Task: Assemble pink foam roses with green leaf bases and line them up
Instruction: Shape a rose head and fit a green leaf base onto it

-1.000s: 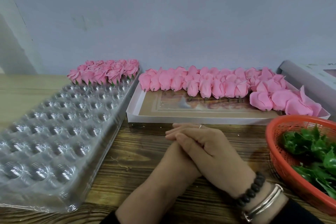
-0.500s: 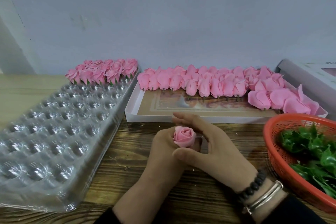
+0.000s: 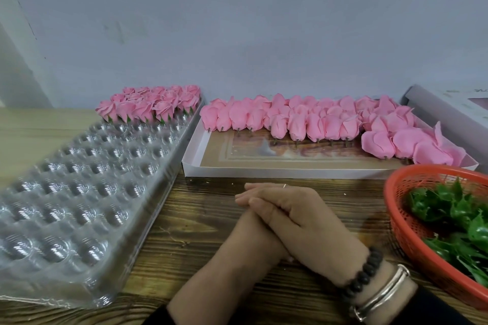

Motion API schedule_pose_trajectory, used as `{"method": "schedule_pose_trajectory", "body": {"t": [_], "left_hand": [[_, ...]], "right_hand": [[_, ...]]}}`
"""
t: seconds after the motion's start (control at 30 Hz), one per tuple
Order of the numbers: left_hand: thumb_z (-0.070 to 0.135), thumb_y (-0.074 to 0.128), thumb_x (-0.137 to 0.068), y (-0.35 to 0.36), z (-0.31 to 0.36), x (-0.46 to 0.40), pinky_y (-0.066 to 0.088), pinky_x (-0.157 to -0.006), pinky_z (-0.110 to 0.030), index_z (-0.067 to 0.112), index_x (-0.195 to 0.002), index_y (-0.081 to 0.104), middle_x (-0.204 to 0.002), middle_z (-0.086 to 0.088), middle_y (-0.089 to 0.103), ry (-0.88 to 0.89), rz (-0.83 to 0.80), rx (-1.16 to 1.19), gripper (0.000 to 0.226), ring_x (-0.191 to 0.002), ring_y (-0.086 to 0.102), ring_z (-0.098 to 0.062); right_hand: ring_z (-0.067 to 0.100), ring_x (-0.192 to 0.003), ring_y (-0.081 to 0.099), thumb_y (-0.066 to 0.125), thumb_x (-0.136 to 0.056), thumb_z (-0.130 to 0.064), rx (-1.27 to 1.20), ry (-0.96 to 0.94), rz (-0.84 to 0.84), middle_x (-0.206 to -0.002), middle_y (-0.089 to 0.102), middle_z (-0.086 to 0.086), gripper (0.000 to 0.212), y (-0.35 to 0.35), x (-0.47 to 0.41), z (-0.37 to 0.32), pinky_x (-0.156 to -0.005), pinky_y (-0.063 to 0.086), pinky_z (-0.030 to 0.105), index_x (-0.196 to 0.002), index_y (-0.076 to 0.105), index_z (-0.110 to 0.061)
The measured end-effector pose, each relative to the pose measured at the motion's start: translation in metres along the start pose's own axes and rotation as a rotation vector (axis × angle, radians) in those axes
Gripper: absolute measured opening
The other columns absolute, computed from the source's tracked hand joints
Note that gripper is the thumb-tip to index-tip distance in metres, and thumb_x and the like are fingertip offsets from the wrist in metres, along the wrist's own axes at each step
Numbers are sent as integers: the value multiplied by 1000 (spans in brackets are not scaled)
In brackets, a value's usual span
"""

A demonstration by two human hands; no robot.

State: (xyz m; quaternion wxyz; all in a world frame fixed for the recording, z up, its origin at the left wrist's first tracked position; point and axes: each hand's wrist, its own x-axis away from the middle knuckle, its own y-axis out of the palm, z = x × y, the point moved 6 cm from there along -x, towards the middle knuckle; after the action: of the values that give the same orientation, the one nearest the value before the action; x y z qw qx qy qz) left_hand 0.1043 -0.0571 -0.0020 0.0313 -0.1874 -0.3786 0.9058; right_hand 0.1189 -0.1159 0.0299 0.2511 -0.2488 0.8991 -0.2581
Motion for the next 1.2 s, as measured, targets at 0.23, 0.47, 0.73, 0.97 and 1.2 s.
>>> {"method": "schedule_pose_trajectory", "body": {"t": [0.23,0.47,0.73,0.97,1.2], "left_hand": [[6,52,-89,-2,6,-2,37,-39,-7,26,-66,50,-47,18,58,-192,-135,340,30,-39,51,2],[7,66,-80,-26,-17,0,39,-39,-15,9,-59,58,-41,-2,52,-325,319,841,22,-35,47,-9],[19,67,-66,-24,-34,-1,53,-57,-22,12,-83,70,-75,-6,69,-446,530,1295,19,-70,65,-14],[30,66,-65,-10,-27,-3,48,-94,-34,13,-93,72,-99,-9,68,-541,372,1507,33,-97,63,-20],[36,61,-68,-2,-25,-2,27,-110,-46,15,-110,63,-108,-9,63,-552,328,1490,47,-110,53,-24]], "right_hand": [[10,-43,61,54,-83,-50,-165,37,-67,-103,63,-13,31,0,6,3,-38,43,16,-115,51,-51],[9,-84,66,48,-86,-28,-293,-21,415,-96,68,-9,19,-25,8,12,-72,48,9,-100,60,-33],[4,-86,61,70,-74,-5,-200,-20,316,-88,64,-13,29,-10,5,16,-79,44,10,-88,59,-27],[5,-80,59,75,-68,-4,-184,-24,238,-87,61,-12,38,1,3,14,-75,45,12,-83,56,-33],[-1,-78,56,66,-64,-12,-111,-77,309,-83,59,-15,25,-3,5,7,-70,42,7,-82,57,-28]]}}
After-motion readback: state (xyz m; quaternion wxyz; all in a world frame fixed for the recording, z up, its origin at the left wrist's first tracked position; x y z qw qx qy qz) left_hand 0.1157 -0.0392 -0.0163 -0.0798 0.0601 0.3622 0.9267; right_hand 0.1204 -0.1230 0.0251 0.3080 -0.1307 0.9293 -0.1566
